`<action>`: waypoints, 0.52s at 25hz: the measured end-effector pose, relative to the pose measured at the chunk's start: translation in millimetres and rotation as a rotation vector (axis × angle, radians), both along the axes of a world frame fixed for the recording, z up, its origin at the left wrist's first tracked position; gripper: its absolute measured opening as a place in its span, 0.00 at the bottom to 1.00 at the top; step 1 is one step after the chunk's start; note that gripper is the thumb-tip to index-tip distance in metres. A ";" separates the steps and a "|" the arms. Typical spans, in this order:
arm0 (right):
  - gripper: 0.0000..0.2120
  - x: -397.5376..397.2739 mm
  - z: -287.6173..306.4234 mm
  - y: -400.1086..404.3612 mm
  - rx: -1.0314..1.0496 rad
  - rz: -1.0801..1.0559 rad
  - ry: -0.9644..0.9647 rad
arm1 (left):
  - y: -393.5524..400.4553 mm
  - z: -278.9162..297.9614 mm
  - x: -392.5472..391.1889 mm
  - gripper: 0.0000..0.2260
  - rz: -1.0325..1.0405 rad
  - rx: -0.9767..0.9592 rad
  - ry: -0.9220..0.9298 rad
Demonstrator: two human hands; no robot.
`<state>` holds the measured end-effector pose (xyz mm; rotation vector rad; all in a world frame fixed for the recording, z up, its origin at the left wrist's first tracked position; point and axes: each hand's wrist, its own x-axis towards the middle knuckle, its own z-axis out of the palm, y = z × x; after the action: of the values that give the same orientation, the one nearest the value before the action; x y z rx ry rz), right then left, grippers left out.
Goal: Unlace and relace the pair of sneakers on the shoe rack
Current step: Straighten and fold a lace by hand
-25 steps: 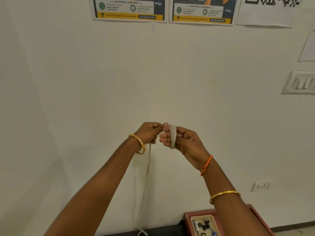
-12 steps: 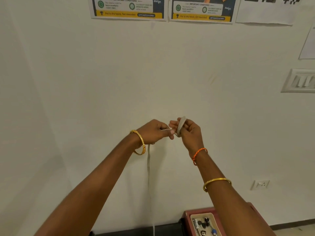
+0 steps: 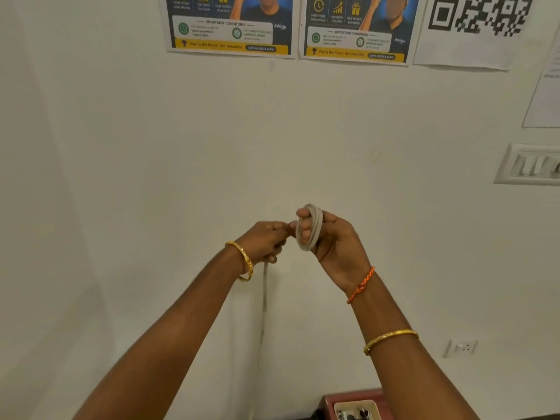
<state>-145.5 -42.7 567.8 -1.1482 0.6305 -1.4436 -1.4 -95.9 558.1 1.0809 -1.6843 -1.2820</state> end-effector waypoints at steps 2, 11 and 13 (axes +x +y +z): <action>0.16 -0.7 4.1 -5.9 0.045 -0.012 -0.199 | 2.9 -2.4 -3.6 0.13 -0.084 0.047 -0.046; 0.10 -1.9 -18.4 -34.6 0.049 -0.399 0.110 | 7.5 26.8 -9.7 0.13 -0.169 -0.216 -0.450; 0.08 -1.8 -22.3 -33.0 0.034 -0.395 0.309 | 0.8 34.7 -6.8 0.13 -0.101 -0.288 -0.412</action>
<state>-147.3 -75.7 545.5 -1.2797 1.1450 -1.5860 -8.2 -95.1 592.7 1.1479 -2.1768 -0.8740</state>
